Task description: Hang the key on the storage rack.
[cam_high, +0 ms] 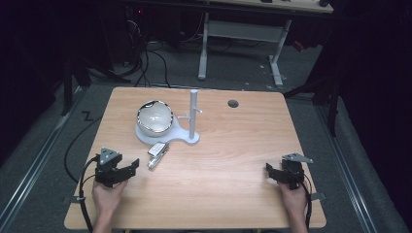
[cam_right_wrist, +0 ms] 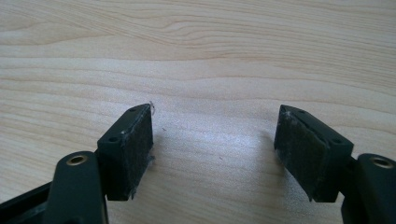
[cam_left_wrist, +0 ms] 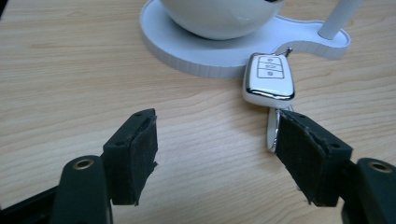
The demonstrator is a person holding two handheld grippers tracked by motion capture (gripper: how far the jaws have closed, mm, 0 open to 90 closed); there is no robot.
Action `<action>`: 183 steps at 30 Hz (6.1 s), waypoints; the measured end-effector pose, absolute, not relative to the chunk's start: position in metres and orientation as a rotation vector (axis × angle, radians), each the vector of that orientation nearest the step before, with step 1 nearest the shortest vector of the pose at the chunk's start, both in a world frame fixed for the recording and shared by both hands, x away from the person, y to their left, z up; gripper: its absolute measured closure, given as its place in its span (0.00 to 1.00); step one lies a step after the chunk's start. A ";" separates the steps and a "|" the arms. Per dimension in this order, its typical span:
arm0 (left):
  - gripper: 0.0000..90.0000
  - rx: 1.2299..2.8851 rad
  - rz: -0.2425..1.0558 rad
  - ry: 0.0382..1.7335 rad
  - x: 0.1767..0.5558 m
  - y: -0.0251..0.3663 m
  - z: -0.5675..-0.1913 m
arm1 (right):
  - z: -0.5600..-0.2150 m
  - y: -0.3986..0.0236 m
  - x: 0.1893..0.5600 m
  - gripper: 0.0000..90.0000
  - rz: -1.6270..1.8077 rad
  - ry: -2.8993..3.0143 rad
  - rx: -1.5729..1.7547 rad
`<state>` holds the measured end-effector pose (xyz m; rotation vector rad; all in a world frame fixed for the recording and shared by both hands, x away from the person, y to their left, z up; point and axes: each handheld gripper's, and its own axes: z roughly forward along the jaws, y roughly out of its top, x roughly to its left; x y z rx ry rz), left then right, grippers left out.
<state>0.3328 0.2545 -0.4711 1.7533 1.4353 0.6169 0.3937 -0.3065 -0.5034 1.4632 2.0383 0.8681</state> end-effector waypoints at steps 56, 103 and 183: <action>0.55 1.944 0.553 1.341 0.398 0.189 -0.490 | -0.503 -0.307 0.394 0.32 0.868 2.038 1.462; 0.56 1.745 0.504 1.120 0.370 0.186 -0.402 | -0.503 -0.307 0.394 0.31 0.870 2.039 1.463; 0.56 1.710 0.441 0.996 0.390 0.137 -0.382 | -0.503 -0.307 0.394 0.31 0.869 2.041 1.461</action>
